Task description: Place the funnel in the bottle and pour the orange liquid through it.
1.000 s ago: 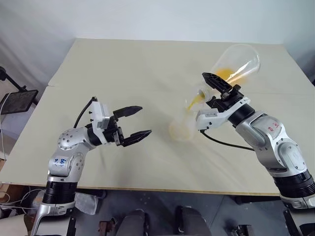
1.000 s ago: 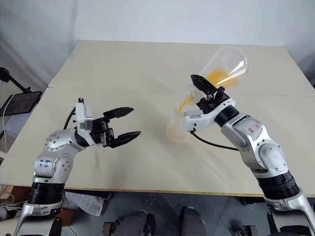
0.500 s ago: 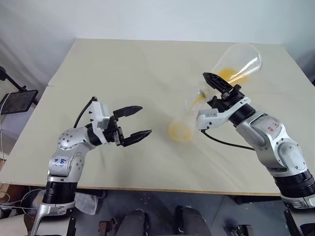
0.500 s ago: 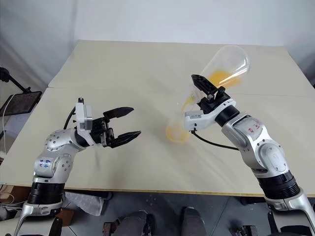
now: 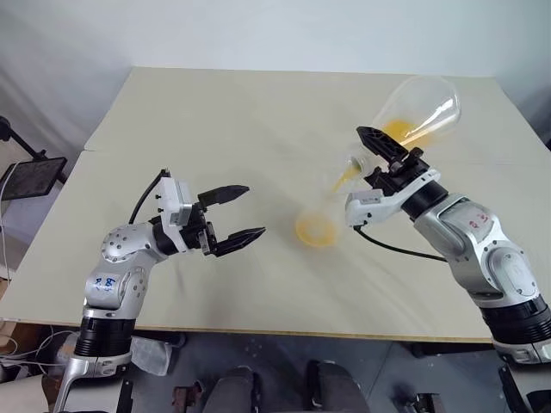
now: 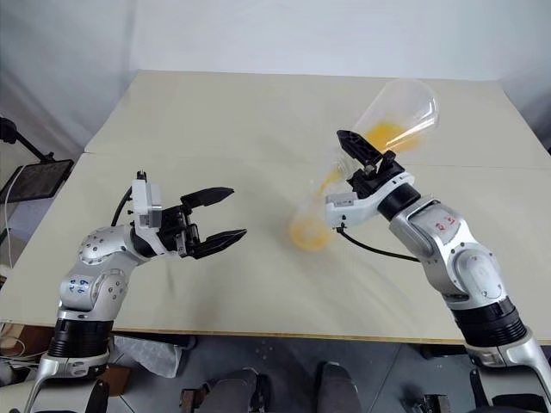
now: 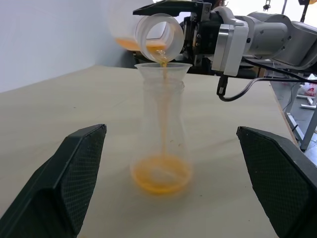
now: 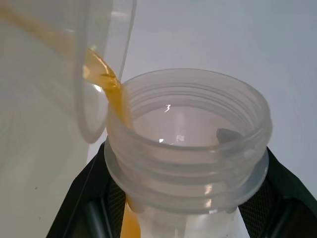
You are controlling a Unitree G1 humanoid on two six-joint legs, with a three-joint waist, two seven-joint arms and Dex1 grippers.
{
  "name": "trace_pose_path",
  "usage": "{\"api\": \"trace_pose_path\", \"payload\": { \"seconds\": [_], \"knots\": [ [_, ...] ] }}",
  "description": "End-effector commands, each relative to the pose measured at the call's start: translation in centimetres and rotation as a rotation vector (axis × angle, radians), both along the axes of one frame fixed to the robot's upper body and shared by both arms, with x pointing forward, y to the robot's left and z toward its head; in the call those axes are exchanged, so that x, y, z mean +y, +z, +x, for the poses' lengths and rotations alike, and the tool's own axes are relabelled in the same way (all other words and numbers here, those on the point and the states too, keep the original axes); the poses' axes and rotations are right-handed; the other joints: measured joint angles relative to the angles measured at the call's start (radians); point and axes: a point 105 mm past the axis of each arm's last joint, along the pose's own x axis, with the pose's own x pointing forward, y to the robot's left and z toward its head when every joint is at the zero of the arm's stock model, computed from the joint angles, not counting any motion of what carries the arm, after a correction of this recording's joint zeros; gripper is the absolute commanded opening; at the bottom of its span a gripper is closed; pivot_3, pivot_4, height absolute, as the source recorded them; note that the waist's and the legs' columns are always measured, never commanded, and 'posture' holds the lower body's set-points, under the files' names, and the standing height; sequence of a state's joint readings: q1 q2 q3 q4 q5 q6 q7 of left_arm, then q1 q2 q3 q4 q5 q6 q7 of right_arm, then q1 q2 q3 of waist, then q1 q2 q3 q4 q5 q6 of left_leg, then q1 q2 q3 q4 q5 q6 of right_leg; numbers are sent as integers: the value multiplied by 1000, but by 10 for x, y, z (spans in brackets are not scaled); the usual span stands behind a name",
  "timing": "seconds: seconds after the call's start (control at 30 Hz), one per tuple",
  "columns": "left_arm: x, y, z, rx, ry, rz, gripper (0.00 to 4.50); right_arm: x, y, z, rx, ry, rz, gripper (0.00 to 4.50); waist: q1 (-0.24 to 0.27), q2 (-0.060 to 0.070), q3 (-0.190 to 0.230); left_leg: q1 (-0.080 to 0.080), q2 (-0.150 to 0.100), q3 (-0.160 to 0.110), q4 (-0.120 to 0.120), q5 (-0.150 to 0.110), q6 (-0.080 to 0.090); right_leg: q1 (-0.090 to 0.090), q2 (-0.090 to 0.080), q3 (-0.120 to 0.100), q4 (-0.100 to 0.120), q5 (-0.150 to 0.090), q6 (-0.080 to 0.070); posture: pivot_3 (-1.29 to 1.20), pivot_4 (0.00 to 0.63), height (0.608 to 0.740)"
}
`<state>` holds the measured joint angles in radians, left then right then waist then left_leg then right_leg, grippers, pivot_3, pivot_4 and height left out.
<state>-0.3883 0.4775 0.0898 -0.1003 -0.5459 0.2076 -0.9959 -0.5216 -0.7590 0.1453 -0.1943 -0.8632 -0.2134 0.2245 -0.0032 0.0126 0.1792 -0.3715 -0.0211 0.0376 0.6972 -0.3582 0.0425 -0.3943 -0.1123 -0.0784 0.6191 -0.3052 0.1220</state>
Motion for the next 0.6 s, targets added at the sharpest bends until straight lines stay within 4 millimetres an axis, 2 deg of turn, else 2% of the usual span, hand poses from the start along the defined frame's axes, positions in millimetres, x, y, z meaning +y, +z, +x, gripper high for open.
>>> {"api": "trace_pose_path", "payload": {
  "seconds": [0.03, 0.6],
  "knots": [
    [-2, 6, -5, -33, -10, -12, 4500, -5, 25, -6, -101, 0, 14, 2486, 0, 0, 0, 0, 0, 0, 0, 0, 0, 0, 0, 0, 0, 0, 0, 0, 150, 740],
    [-4, 7, -4, -36, -5, -18, 4500, -2, 26, -7, -110, 22, -4, 2486, 0, 0, 0, 0, 0, 0, 0, 0, 0, 0, 0, 0, 0, 0, 0, 0, 150, 740]
  ]
}}
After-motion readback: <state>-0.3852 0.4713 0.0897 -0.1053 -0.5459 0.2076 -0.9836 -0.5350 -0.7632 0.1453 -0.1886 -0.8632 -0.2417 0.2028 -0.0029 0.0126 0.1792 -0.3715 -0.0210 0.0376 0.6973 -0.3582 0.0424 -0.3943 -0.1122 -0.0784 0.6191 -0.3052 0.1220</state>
